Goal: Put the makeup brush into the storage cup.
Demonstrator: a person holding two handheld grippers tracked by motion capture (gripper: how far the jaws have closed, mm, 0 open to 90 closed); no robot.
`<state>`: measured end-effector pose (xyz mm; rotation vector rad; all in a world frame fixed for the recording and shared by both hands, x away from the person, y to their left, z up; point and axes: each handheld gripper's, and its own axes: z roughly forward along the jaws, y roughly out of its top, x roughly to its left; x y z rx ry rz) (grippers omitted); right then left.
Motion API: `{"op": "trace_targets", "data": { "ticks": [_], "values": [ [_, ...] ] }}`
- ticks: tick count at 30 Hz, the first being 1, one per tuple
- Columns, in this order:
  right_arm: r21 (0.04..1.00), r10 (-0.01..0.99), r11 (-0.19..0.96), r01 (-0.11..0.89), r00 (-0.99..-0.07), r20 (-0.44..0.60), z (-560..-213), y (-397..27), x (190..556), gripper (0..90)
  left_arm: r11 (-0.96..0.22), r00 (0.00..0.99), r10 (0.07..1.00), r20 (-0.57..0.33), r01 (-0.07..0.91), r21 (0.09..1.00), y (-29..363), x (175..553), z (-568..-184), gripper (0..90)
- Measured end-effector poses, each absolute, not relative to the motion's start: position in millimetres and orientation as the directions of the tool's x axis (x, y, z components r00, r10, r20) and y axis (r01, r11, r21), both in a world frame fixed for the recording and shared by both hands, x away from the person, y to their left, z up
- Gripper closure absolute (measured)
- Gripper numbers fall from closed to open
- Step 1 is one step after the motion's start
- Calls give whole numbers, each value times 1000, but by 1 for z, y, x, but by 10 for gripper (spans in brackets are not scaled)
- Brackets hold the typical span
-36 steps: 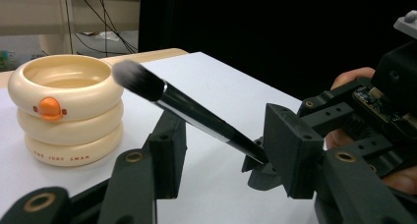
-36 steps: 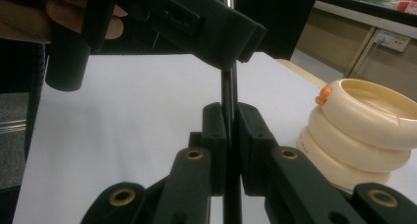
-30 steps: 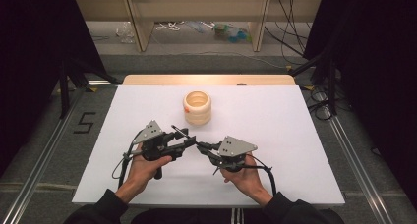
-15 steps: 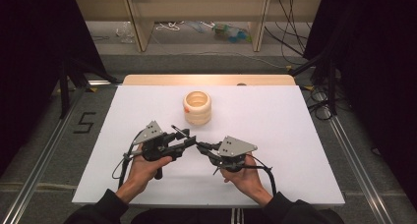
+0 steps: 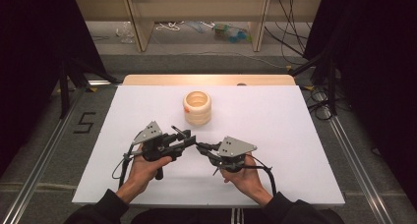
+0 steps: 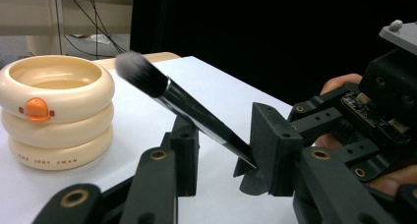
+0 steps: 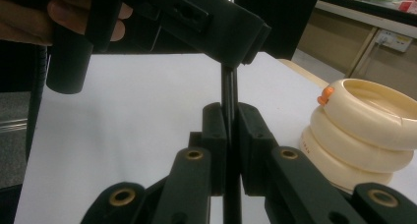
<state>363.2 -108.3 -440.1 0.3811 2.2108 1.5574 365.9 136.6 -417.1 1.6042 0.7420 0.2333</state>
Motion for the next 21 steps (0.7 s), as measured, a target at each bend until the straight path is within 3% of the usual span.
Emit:
{"op": "trace_targets", "data": {
  "ticks": [16,21],
  "values": [
    [938,435,347,-5,-885,-166,-443,-107,363,834,61,800,491,-344,363,930,135,365,-417,807],
    [940,445,342,16,-883,-147,-442,-108,363,727,40,814,494,-304,329,944,135,364,-415,831]
  ]
}}
